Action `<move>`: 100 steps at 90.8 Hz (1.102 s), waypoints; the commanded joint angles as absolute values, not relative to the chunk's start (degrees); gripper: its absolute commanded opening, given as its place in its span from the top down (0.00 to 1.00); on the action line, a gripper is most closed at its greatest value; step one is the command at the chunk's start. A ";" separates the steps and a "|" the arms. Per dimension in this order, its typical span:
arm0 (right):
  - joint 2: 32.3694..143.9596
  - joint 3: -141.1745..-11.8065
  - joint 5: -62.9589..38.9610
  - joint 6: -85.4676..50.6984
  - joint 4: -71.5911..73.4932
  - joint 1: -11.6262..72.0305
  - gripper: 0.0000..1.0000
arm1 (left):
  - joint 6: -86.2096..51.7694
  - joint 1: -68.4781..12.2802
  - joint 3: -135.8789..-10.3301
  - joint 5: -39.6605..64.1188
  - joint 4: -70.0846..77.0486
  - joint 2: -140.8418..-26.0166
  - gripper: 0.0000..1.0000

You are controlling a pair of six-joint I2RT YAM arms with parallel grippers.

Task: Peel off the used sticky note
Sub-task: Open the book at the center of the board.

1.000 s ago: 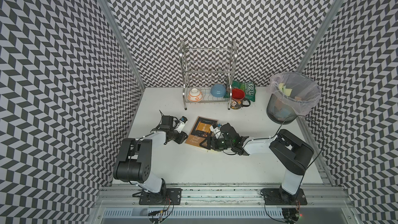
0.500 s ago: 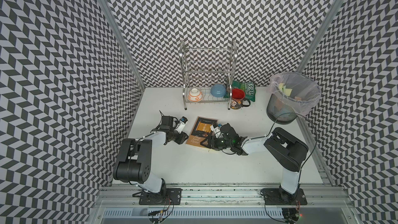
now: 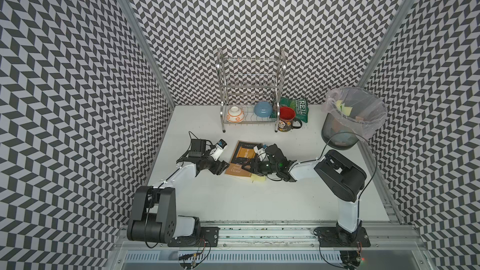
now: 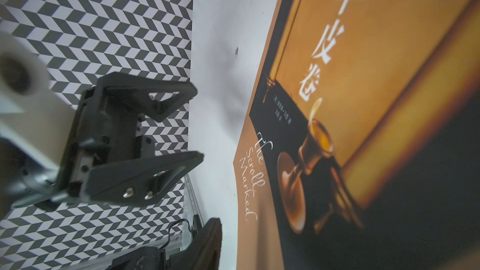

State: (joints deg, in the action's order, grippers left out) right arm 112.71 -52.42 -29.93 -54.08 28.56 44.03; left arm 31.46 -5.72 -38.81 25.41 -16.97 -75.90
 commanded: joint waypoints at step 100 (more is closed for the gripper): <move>115.07 -58.04 -33.50 -56.49 31.39 40.50 0.46 | 33.64 -32.38 -25.16 6.91 4.29 -69.79 0.00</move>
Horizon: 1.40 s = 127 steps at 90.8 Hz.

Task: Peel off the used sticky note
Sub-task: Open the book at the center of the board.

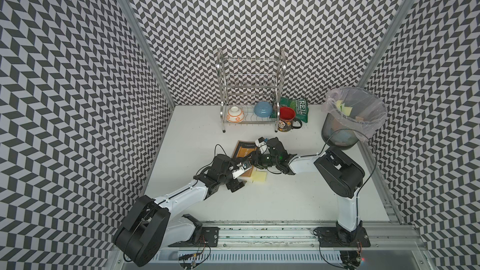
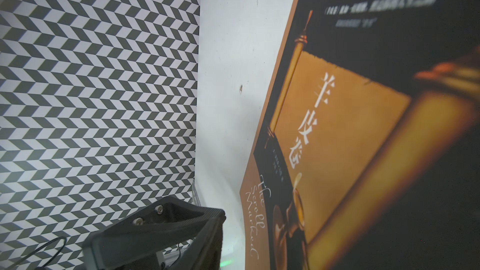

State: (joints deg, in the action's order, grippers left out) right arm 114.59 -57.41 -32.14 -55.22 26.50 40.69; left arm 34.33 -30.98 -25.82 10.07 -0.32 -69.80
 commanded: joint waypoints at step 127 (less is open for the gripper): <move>101.11 -49.73 -29.07 -46.00 18.48 36.29 0.27 | 27.70 -33.02 -28.37 7.78 0.89 -65.81 1.00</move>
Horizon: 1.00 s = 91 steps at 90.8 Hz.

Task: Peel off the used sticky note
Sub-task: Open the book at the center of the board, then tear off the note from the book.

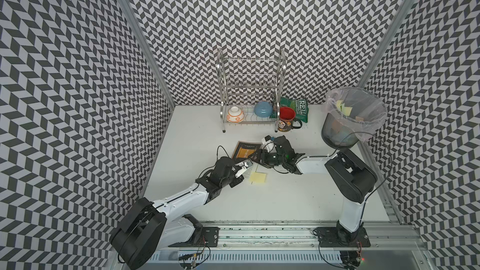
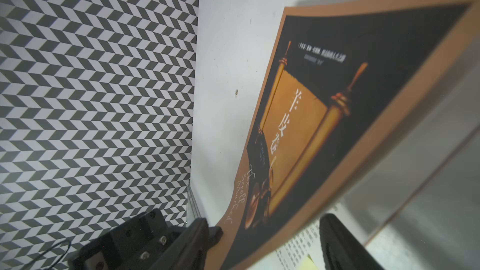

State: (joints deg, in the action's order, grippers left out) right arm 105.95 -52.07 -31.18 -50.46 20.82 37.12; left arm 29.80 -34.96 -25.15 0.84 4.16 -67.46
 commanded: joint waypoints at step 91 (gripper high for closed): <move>102.19 -33.40 -30.46 -55.18 37.95 47.06 0.35 | 22.54 -1.67 -28.85 42.72 -0.56 -66.90 1.00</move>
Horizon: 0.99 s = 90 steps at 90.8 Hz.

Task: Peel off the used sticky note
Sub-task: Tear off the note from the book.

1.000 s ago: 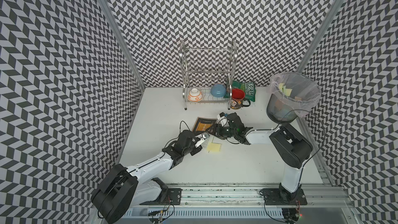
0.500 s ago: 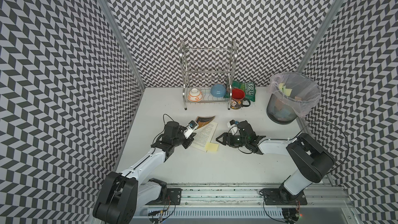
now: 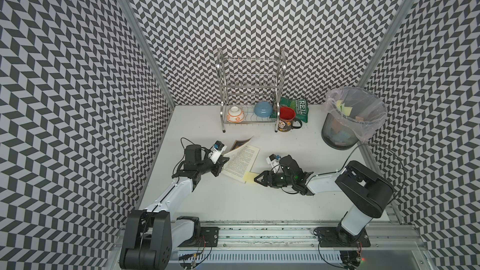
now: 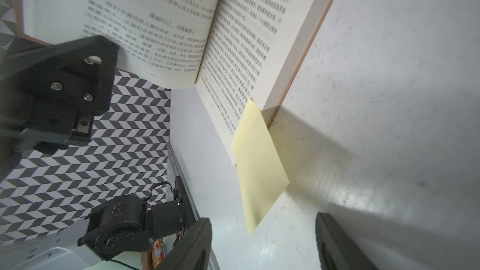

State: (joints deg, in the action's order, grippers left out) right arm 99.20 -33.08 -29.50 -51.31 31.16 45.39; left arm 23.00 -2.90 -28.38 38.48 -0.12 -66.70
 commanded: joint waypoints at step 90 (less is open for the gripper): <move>83.21 -29.36 -25.32 -43.86 17.38 36.38 1.00 | 25.32 -0.46 -27.95 46.03 -3.36 -62.37 1.00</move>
State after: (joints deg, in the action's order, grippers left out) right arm 87.26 -29.76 -27.51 -47.99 22.61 37.95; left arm 24.01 0.08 -28.18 45.17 -2.66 -63.81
